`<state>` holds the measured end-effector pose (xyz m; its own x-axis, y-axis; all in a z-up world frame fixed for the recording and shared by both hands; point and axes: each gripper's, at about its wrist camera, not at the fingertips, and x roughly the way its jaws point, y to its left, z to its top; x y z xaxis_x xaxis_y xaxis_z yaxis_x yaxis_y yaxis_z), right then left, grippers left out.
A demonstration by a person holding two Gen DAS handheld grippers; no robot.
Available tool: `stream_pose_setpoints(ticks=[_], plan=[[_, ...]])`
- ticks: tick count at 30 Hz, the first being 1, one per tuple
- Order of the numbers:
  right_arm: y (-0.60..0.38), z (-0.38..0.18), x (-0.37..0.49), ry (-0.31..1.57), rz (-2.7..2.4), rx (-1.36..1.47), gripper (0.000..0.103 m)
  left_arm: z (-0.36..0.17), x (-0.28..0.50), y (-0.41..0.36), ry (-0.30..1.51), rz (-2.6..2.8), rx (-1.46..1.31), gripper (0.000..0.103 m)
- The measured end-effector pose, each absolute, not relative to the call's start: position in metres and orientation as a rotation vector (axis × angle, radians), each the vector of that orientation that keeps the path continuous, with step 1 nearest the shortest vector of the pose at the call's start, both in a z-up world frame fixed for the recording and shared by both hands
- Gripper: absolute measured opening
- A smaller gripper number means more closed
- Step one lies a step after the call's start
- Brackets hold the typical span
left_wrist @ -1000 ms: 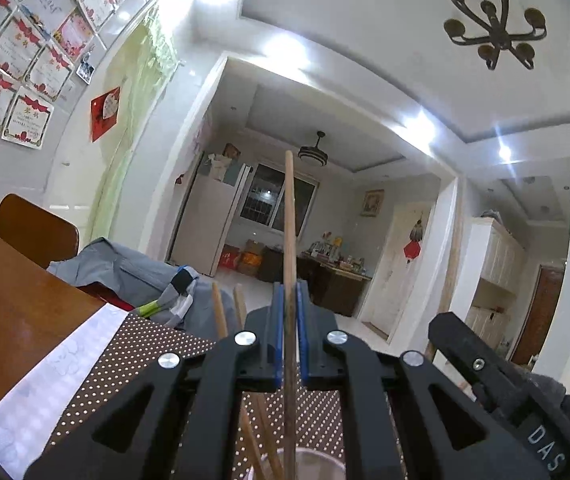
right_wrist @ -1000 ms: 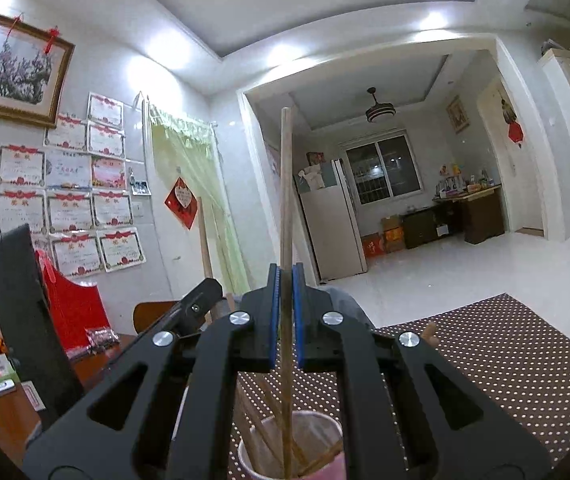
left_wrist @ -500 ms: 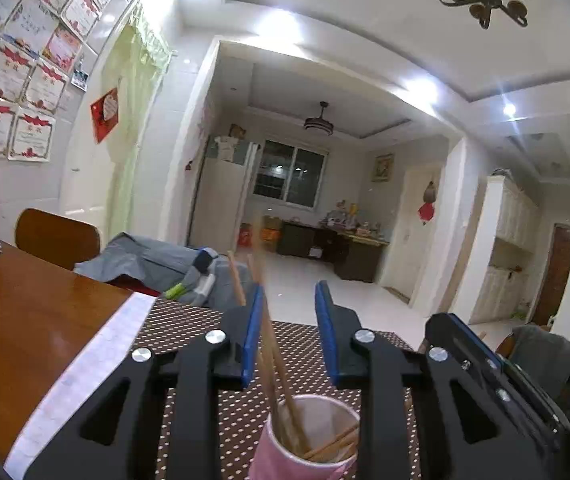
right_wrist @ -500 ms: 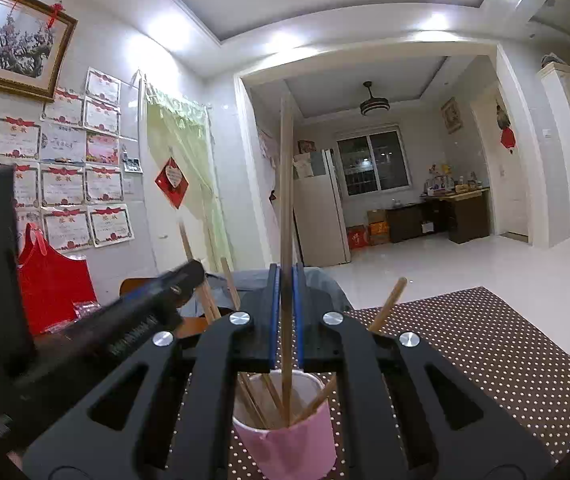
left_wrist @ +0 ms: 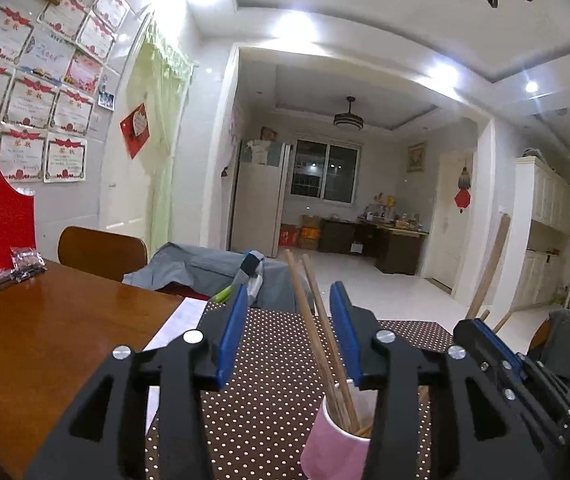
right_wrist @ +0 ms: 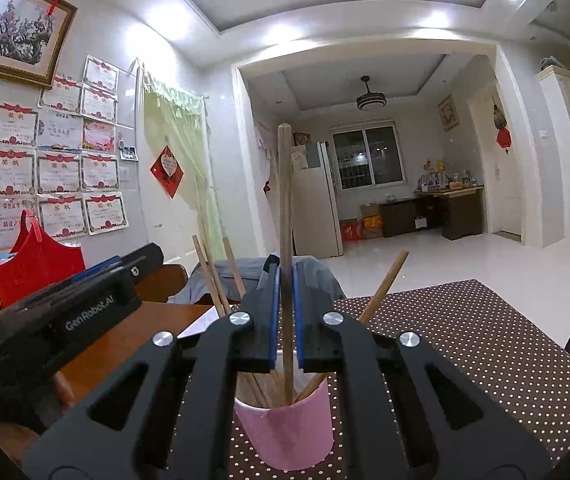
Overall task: Organize utensils
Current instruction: 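Lower both chopsticks into the pink cup and open both tools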
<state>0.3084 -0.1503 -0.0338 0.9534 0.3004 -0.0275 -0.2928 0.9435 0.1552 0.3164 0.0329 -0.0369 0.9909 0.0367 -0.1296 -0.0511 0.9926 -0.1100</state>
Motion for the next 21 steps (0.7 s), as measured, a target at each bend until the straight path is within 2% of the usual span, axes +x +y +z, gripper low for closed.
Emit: stream_pose_setpoints(ticks=[6,20,21], plan=[[-0.147,-0.0352,0.3098,0.058,0.293,0.142,0.007,-0.0377,0.316,0.03,0.12,0.047,-0.088,0.047],[-0.1487,-0.0276,0.3041,0.043,0.281,0.147,0.009,-0.033,0.3104,0.0233,0.108,0.054,-0.064,0.048],[-0.1488,-0.0271,0.3038,0.043,0.281,0.147,0.01,-0.0324,0.3096,0.0228,0.107,0.053,-0.061,0.05]])
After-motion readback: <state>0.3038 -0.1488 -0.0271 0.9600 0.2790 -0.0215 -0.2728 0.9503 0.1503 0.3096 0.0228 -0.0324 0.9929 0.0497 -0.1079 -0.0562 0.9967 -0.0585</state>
